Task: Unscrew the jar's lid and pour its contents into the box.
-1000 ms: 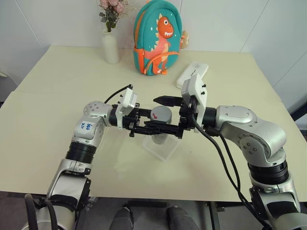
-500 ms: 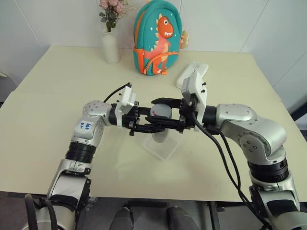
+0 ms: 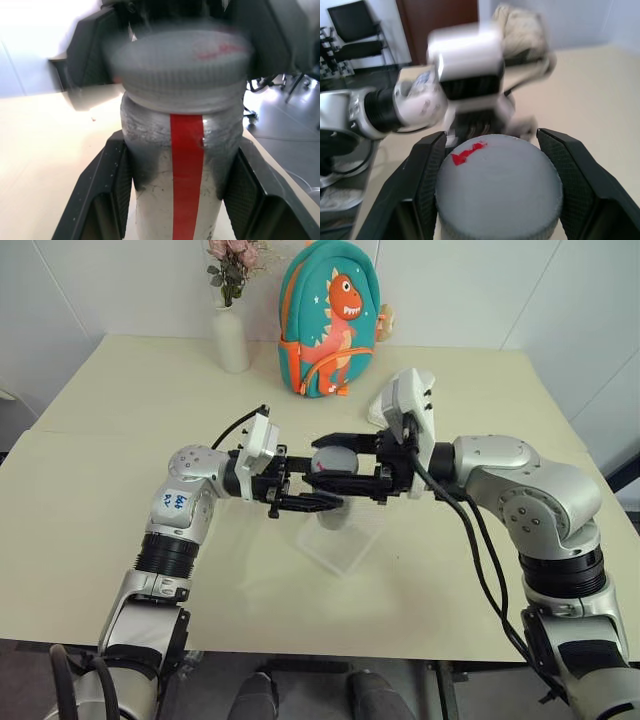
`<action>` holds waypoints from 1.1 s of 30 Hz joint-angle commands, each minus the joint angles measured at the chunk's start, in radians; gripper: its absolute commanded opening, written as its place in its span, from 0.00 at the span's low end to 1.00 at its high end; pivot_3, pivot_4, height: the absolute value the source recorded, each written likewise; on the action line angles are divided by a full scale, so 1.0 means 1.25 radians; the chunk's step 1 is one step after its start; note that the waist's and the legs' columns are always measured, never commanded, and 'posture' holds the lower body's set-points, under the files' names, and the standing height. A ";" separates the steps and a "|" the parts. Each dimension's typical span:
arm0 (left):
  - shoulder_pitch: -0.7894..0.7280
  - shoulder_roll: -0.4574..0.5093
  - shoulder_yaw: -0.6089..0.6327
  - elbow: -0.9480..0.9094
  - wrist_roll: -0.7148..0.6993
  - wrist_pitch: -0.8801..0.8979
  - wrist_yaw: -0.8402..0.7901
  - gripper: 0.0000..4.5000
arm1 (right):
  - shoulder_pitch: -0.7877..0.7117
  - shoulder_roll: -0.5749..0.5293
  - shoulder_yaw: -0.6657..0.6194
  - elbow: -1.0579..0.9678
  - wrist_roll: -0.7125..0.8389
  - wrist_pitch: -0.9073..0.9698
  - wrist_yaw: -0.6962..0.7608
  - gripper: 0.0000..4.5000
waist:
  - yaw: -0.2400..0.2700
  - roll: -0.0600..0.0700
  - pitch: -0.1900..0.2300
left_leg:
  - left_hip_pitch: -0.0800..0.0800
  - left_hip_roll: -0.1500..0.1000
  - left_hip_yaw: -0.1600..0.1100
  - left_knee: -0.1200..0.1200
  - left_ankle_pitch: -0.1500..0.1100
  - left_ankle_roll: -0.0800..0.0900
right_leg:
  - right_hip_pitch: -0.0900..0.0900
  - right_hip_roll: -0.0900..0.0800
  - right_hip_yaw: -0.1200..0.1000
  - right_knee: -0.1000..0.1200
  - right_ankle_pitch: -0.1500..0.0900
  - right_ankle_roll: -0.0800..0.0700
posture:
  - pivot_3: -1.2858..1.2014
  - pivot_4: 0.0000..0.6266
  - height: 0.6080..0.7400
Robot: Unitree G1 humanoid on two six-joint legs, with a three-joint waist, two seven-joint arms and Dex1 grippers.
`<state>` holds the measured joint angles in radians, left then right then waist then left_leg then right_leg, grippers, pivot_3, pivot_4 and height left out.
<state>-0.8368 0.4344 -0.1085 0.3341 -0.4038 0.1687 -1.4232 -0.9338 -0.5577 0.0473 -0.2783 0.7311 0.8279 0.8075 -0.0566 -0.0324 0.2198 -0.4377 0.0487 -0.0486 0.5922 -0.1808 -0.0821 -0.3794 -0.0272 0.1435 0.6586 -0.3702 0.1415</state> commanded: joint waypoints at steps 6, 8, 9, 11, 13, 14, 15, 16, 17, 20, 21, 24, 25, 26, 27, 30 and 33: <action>-0.003 -0.002 -0.004 0.013 0.010 -0.015 -0.014 0.46 | -0.063 -0.013 -0.040 0.026 -0.021 -0.054 0.024 0.57 | -0.001 0.000 0.000 | 0.000 0.000 0.000 0.000 0.000 0.000 | 0.000 0.000 0.000 0.000 0.000 0.000 | 0.52 0.24 1.00; -0.009 -0.007 0.006 0.010 0.003 -0.013 -0.003 0.46 | -0.066 -0.018 -0.040 0.035 -0.033 -0.060 0.024 0.57 | 0.000 0.000 0.000 | 0.000 0.000 0.000 0.000 0.000 0.000 | 0.000 0.000 0.000 0.000 0.000 0.000 | 0.52 0.24 1.00; -0.011 -0.008 0.008 0.009 0.002 -0.014 0.000 0.46 | -0.066 -0.021 -0.042 0.038 -0.038 -0.062 0.025 0.57 | 0.000 0.000 0.000 | 0.000 0.000 0.000 0.000 0.000 0.000 | 0.000 0.000 0.000 0.000 0.000 0.000 | 0.52 0.24 1.00; -0.022 -0.007 0.020 0.000 -0.005 -0.010 0.010 0.46 | -0.056 -0.035 -0.054 0.044 -0.053 -0.066 0.025 0.57 | 0.000 0.000 0.000 | 0.000 0.000 0.000 0.000 0.000 0.000 | 0.000 0.000 0.000 0.000 0.000 0.000 | 0.52 0.24 1.00; -0.042 -0.006 0.039 -0.013 -0.020 0.007 0.028 0.46 | -0.037 -0.065 -0.074 0.057 -0.073 -0.072 0.021 0.57 | 0.001 0.000 0.000 | -0.001 0.000 0.000 0.000 0.000 0.000 | 0.000 0.000 0.000 0.000 0.000 0.000 | 0.52 0.24 1.00; -0.050 -0.005 0.045 -0.016 -0.025 0.012 0.034 0.46 | -0.031 -0.076 -0.080 0.062 -0.081 -0.075 0.020 0.57 | 0.003 0.000 0.000 | -0.001 0.000 0.000 0.000 0.000 0.000 | 0.000 0.000 0.000 0.000 0.000 0.000 | 0.52 0.24 1.00; -0.056 -0.002 0.050 -0.019 -0.027 0.016 0.039 0.46 | -0.021 -0.089 -0.087 0.066 -0.089 -0.079 0.020 0.57 | 0.003 0.000 0.000 | -0.001 0.000 -0.001 0.000 0.000 0.000 | 0.000 0.000 -0.001 0.000 0.000 0.000 | 0.52 0.24 1.00; -0.065 0.005 0.059 -0.020 -0.027 0.017 0.045 0.46 | -0.003 -0.106 -0.102 0.071 -0.099 -0.077 0.010 0.57 | 0.003 0.000 0.000 | -0.001 0.000 0.000 0.000 0.000 0.000 | 0.000 0.000 -0.001 0.000 0.000 0.000 | 0.52 0.24 1.00; -0.071 0.015 0.070 -0.023 -0.026 0.021 0.052 0.46 | 0.026 -0.126 -0.122 0.077 -0.113 -0.077 -0.003 0.57 | 0.004 0.000 0.000 | -0.001 0.000 0.000 0.000 0.000 0.000 | 0.000 0.000 0.000 0.000 0.000 0.000 | 0.52 0.24 1.00; -0.074 0.039 0.094 -0.028 -0.023 0.031 0.071 0.46 | 0.109 -0.164 -0.167 0.065 -0.130 -0.074 -0.030 0.57 | 0.004 0.000 0.000 | -0.001 0.000 0.000 0.000 0.000 0.000 | 0.000 0.000 0.000 -0.001 0.000 0.000 | 0.52 0.24 1.00; -0.074 0.048 0.102 -0.027 -0.022 0.034 0.080 0.46 | 0.140 -0.167 -0.185 0.054 -0.129 -0.071 -0.043 0.57 | 0.004 0.000 0.000 | -0.001 0.000 0.000 0.000 0.000 0.000 | 0.000 0.000 0.000 -0.001 0.000 0.000 | 0.52 0.24 1.00; -0.073 0.065 0.123 -0.019 -0.019 0.033 0.100 0.46 | 0.219 -0.165 -0.226 0.022 -0.118 -0.048 -0.081 0.57 | -0.001 0.000 0.000 | 0.000 0.000 0.000 -0.001 0.000 0.000 | 0.000 0.000 0.000 -0.001 0.000 0.000 | 0.52 0.24 1.00; -0.073 0.070 0.132 -0.014 -0.020 0.036 0.110 0.46 | 0.262 -0.160 -0.235 0.005 -0.121 -0.045 -0.095 0.57 | -0.001 0.000 0.000 | 0.000 0.000 0.000 -0.001 0.000 0.000 | 0.000 0.000 0.000 0.000 0.000 0.000 | 0.52 0.24 1.00; -0.071 0.078 0.144 -0.008 -0.021 0.041 0.120 0.46 | 0.326 -0.148 -0.246 -0.014 -0.131 -0.045 -0.118 0.57 | 0.001 0.000 0.000 | 0.000 0.000 0.000 -0.001 0.000 0.000 | -0.001 0.000 0.000 0.000 0.000 0.000 | 0.52 0.24 1.00; -0.070 0.084 0.150 -0.005 -0.022 0.045 0.126 0.46 | 0.368 -0.141 -0.253 -0.026 -0.138 -0.047 -0.133 0.57 | 0.001 0.000 0.000 | 0.000 0.000 0.000 0.000 0.000 0.000 | 0.000 0.000 0.000 0.000 0.000 0.000 | 0.52 0.24 1.00; -0.066 0.096 0.169 0.007 -0.033 0.063 0.139 0.46 | 0.485 -0.096 -0.265 -0.033 -0.163 -0.093 -0.175 0.57 | 0.002 0.000 0.000 | 0.000 0.000 -0.001 0.001 0.000 0.000 | 0.001 0.001 0.000 0.000 0.000 0.000 | 0.52 0.24 1.00; -0.062 0.105 0.179 0.023 -0.035 0.074 0.140 0.46 | 0.548 -0.047 -0.262 -0.003 -0.195 -0.150 -0.206 0.57 | 0.000 0.000 0.000 | 0.000 0.000 0.000 0.002 0.000 0.000 | 0.001 0.001 0.000 0.001 0.000 0.001 | 0.52 0.24 1.00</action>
<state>-0.9067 0.5528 0.0929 0.3699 -0.4254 0.2559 -1.2512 -0.2552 -0.6249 -0.2456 -0.2695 0.5082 0.7070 0.5757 -0.0569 -0.0325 0.2198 -0.4372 0.0486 -0.0488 0.5944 -0.1805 -0.0816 -0.3780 -0.0264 0.1440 0.6595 -0.3698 0.1426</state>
